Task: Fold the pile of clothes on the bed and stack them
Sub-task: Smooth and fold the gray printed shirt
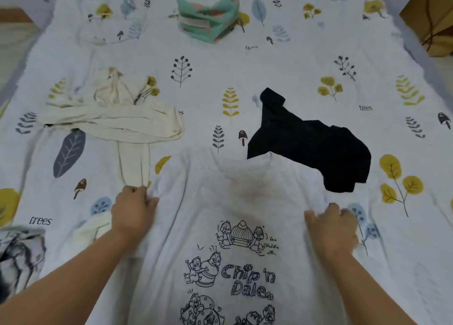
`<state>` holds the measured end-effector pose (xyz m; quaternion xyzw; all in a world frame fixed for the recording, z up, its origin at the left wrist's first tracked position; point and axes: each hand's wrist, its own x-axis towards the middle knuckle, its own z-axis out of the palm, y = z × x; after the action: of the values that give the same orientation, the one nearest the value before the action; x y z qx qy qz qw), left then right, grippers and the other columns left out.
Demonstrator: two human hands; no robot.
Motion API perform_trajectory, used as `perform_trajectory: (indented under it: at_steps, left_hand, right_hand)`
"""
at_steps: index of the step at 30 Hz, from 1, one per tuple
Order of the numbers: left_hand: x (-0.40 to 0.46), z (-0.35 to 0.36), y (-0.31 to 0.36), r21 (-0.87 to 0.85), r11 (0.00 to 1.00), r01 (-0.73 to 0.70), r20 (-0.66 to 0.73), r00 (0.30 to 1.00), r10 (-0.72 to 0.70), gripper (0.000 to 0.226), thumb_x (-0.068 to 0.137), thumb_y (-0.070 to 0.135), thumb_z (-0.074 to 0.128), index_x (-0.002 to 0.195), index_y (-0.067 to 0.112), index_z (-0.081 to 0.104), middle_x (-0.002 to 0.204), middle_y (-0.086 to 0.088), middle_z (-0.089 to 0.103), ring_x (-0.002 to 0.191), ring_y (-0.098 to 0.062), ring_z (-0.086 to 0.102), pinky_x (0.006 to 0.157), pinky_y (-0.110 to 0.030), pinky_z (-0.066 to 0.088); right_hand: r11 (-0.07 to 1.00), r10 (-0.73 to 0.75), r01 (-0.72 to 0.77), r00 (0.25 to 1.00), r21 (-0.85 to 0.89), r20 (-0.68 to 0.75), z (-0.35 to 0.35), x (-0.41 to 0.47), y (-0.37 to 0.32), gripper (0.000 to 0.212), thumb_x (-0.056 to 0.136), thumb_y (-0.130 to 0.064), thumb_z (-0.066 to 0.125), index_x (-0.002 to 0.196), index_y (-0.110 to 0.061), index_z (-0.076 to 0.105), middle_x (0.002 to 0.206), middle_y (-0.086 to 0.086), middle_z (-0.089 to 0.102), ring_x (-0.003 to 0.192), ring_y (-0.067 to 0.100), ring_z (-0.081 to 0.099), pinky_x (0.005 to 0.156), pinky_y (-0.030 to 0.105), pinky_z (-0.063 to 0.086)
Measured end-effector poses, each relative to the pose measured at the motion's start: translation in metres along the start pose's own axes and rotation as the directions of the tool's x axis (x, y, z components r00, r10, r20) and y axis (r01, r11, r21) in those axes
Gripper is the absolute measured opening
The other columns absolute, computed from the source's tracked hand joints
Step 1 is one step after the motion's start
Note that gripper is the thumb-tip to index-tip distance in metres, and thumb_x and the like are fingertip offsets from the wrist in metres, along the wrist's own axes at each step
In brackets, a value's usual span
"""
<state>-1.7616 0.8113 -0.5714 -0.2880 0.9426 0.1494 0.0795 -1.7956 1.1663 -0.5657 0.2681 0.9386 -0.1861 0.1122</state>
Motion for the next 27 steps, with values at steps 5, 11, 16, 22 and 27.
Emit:
perform_trajectory:
  at_steps: [5,11,16,22,27]
  left_hand:
    - [0.024,-0.029,-0.021,-0.091,0.988,0.128,-0.174,0.974,-0.142,0.025,0.094,0.023,0.049,0.08,0.005,0.041,0.084,-0.032,0.057,0.077,-0.043,0.052,0.062,-0.039,0.032]
    - [0.015,-0.035,0.01,0.094,0.995,0.025,-0.269,0.963,0.001,0.032,0.089,0.022,0.052,0.106,-0.005,0.051,0.111,-0.033,0.049,0.094,-0.049,0.051,0.078,-0.052,0.041]
    - [-0.04,0.002,0.084,0.12,0.862,-0.493,-0.065,0.862,0.502,0.044,0.082,0.019,0.054,0.124,0.007,0.052,0.138,-0.021,0.043,0.131,-0.037,0.038,0.105,-0.062,0.022]
    - [-0.096,0.062,0.163,-0.012,0.676,-0.737,0.313,0.64,0.702,0.055,0.095,0.021,0.04,0.146,0.025,0.021,0.157,0.0,0.005,0.145,-0.019,0.001,0.115,-0.047,-0.004]
    - [-0.112,0.068,0.204,-0.244,0.774,-0.584,0.406,0.664,0.628,0.033,0.098,0.026,0.038,0.125,0.02,0.054,0.14,-0.007,0.044,0.134,-0.024,0.033,0.113,-0.044,0.021]
  right_hand:
    - [0.975,-0.179,0.193,0.976,0.109,-0.126,-0.02,0.024,0.0,0.025,0.088,-0.019,0.061,0.082,-0.007,0.039,0.081,0.014,0.054,0.071,0.027,0.047,0.06,0.034,0.032]
    - [0.903,-0.009,-0.104,0.965,0.417,0.261,-0.038,0.032,0.006,0.043,0.087,-0.049,0.051,0.11,-0.014,0.051,0.099,0.002,0.055,0.095,0.027,0.054,0.077,0.036,0.039]
    - [0.766,0.032,-0.372,0.837,0.524,0.547,-0.065,0.037,0.043,0.008,0.084,-0.008,0.061,0.091,-0.004,0.062,0.081,0.015,0.07,0.068,0.03,0.066,0.058,0.032,0.052]
    - [0.634,0.054,-0.323,0.925,0.703,0.376,-0.085,0.038,0.06,0.01,0.081,-0.001,0.065,0.09,-0.005,0.063,0.084,0.009,0.069,0.069,0.023,0.067,0.051,0.027,0.053]
    - [0.825,0.07,-0.051,0.997,0.564,-0.013,-0.1,0.026,0.046,0.03,0.073,-0.007,0.072,0.098,-0.014,0.056,0.091,0.004,0.06,0.073,0.018,0.056,0.06,0.028,0.044]
